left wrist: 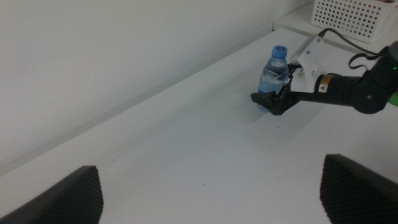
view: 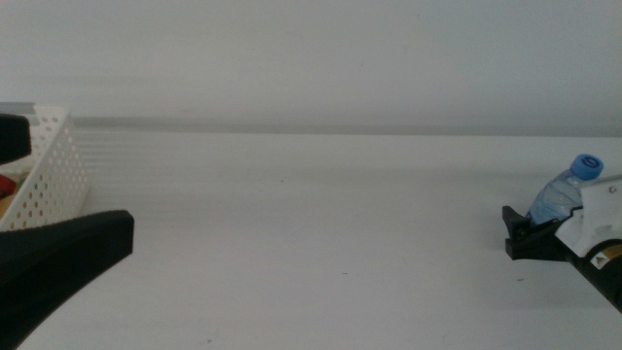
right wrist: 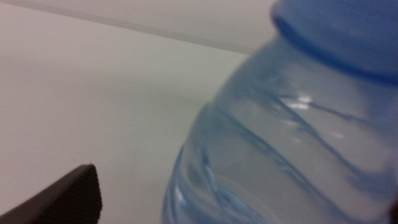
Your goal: Use arms to grab the bottles and put them into the dustbin to the left of the table.
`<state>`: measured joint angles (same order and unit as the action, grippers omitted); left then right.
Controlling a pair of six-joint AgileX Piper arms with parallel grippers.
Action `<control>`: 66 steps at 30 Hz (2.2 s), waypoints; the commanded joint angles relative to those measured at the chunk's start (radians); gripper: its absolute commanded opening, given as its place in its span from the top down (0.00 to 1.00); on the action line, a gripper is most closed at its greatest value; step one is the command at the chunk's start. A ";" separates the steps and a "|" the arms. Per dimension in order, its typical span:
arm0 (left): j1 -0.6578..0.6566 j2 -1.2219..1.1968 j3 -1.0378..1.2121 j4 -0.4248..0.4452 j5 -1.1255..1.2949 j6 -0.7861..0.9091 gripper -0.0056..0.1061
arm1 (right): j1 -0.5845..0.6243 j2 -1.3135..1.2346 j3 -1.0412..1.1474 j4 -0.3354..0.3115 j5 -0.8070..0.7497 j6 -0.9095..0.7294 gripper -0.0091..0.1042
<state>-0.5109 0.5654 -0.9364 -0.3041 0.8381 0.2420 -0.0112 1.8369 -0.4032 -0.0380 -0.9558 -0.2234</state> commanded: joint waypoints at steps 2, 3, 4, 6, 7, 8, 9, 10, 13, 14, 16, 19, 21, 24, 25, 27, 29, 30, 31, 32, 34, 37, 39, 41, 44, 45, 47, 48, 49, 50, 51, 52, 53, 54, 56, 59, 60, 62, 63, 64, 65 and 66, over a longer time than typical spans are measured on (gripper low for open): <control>-0.009 -0.004 0.004 -0.008 -0.018 -0.004 0.11 | -0.009 0.061 -0.040 -0.057 -0.030 0.018 0.10; -0.009 -0.004 0.004 -0.008 -0.018 -0.004 0.11 | -0.009 0.073 -0.050 -0.061 -0.030 0.018 0.10; -0.009 -0.004 0.004 -0.008 -0.018 -0.004 0.11 | -0.007 0.087 -0.061 -0.061 -0.030 0.018 0.10; -0.009 -0.004 0.004 -0.008 -0.018 -0.004 0.11 | -0.007 0.108 -0.082 -0.061 -0.030 0.018 0.10; -0.009 -0.004 0.004 -0.008 -0.018 -0.004 0.11 | -0.007 0.117 -0.090 -0.064 -0.030 0.018 0.10; -0.009 -0.004 0.004 -0.008 -0.018 -0.004 0.11 | -0.007 0.125 -0.099 -0.066 -0.030 0.018 0.10; -0.009 -0.004 0.004 -0.008 -0.018 -0.004 0.11 | -0.007 0.129 -0.106 -0.068 -0.030 0.018 0.10; -0.009 -0.004 0.004 -0.008 -0.018 -0.004 0.11 | -0.007 0.135 -0.115 -0.068 -0.030 0.018 0.10; -0.009 -0.004 0.004 -0.008 -0.018 -0.004 0.11 | -0.007 0.144 -0.128 -0.068 -0.031 0.018 0.12; -0.009 -0.004 0.004 -0.008 -0.018 -0.004 0.11 | -0.007 0.145 -0.131 -0.068 -0.031 0.018 0.14; -0.009 -0.004 0.004 -0.008 -0.018 -0.004 0.11 | -0.007 0.150 -0.134 -0.080 -0.029 0.018 0.35; -0.009 -0.004 0.004 -0.008 -0.018 -0.004 0.11 | -0.003 0.148 -0.134 -0.135 -0.029 0.062 0.80; -0.009 -0.004 0.004 -0.008 -0.018 -0.004 0.11 | 0.024 0.111 -0.134 -0.145 -0.016 0.168 0.93; -0.009 -0.004 0.004 -0.008 -0.018 -0.004 0.11 | 0.101 0.015 -0.154 -0.147 0.022 0.267 0.94; -0.009 -0.004 0.004 -0.008 -0.018 -0.004 0.11 | 0.135 -0.018 -0.178 -0.155 0.059 0.282 0.94; -0.009 -0.004 0.004 -0.008 -0.018 -0.004 0.11 | 0.200 -0.060 -0.261 -0.195 0.172 0.297 0.94; -0.009 -0.004 0.004 -0.008 -0.018 -0.004 0.11 | 0.280 -0.069 -0.363 -0.244 0.278 0.352 0.94; -0.009 -0.004 0.004 -0.008 -0.018 -0.004 0.11 | 0.321 -0.060 -0.423 -0.276 0.330 0.393 0.94; -0.009 -0.004 0.004 -0.008 -0.018 -0.004 0.11 | 0.362 -0.043 -0.483 -0.311 0.372 0.428 0.94; -0.009 -0.004 0.004 -0.008 -0.018 -0.004 0.11 | 0.401 -0.019 -0.541 -0.345 0.397 0.456 0.94; -0.009 -0.004 0.004 -0.008 -0.018 -0.004 0.11 | 0.467 0.046 -0.642 -0.403 0.414 0.496 0.94; -0.009 -0.004 0.004 -0.008 -0.018 -0.004 0.11 | 0.551 0.149 -0.789 -0.458 0.420 0.514 0.94; -0.009 -0.004 0.004 -0.008 -0.018 -0.004 0.11 | 0.590 0.212 -0.861 -0.460 0.420 0.514 0.94; -0.009 -0.004 0.004 -0.008 -0.018 -0.004 0.11 | 0.627 0.276 -0.927 -0.457 0.420 0.514 0.94; -0.009 -0.004 0.004 -0.008 -0.018 -0.004 0.11 | 0.657 0.354 -0.991 -0.455 0.420 0.514 0.94; -0.009 -0.004 0.004 -0.008 -0.018 -0.004 0.11 | 0.661 0.369 -1.004 -0.455 0.420 0.514 0.94; -0.009 -0.004 0.004 -0.008 -0.018 -0.004 0.11 | 0.674 0.400 -1.016 -0.453 0.420 0.518 0.94; -0.009 -0.004 0.004 -0.008 -0.018 -0.004 0.11 | 0.677 0.409 -1.016 -0.453 0.420 0.518 0.94; -0.009 -0.004 0.004 -0.008 -0.018 -0.004 0.11 | 0.679 0.420 -1.016 -0.453 0.420 0.515 0.94; -0.009 -0.004 0.004 -0.008 -0.018 -0.004 0.11 | 0.681 0.433 -1.016 -0.453 0.420 0.516 0.94; -0.009 -0.004 0.004 -0.008 -0.018 -0.004 0.11 | 0.681 0.445 -1.016 -0.453 0.420 0.516 0.94; -0.009 -0.004 0.004 -0.008 -0.018 -0.004 0.11 | 0.681 0.457 -1.016 -0.453 0.420 0.516 0.94; -0.009 -0.004 0.004 -0.008 -0.018 -0.004 0.11 | 0.681 0.469 -1.016 -0.453 0.420 0.516 0.93; -0.009 -0.004 0.004 -0.008 -0.018 -0.004 0.11 | 0.681 0.477 -1.016 -0.453 0.420 0.516 0.93; -0.009 -0.004 0.004 -0.008 -0.018 -0.004 0.11 | 0.681 0.485 -1.016 -0.453 0.438 0.516 0.89; -0.009 -0.004 0.004 -0.008 -0.018 -0.004 0.11 | 0.681 0.485 -1.016 -0.449 0.474 0.516 0.80; -0.009 -0.004 0.004 -0.008 -0.018 -0.004 0.11 | 0.681 0.485 -1.016 -0.447 0.475 0.516 0.74; -0.009 -0.004 0.004 -0.008 -0.018 -0.004 0.11 | 0.686 0.480 -1.016 -0.446 0.486 0.551 0.50; -0.009 -0.004 0.004 -0.008 -0.018 -0.004 0.11 | 0.689 0.471 -1.016 -0.446 0.509 0.565 0.41; -0.009 -0.004 0.004 -0.008 -0.018 -0.004 0.11 | 0.692 0.464 -1.016 -0.448 0.534 0.571 0.33; -0.009 -0.004 0.004 -0.008 -0.018 -0.004 0.11 | 0.694 0.457 -1.016 -0.457 0.555 0.580 0.27; -0.009 -0.004 0.004 -0.008 -0.018 -0.004 0.11 | 0.698 0.447 -1.016 -0.471 0.584 0.599 0.22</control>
<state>-0.5109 0.5654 -0.9364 -0.3041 0.8361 0.2420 0.6797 2.3072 -1.4122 -0.4914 -0.4143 0.3527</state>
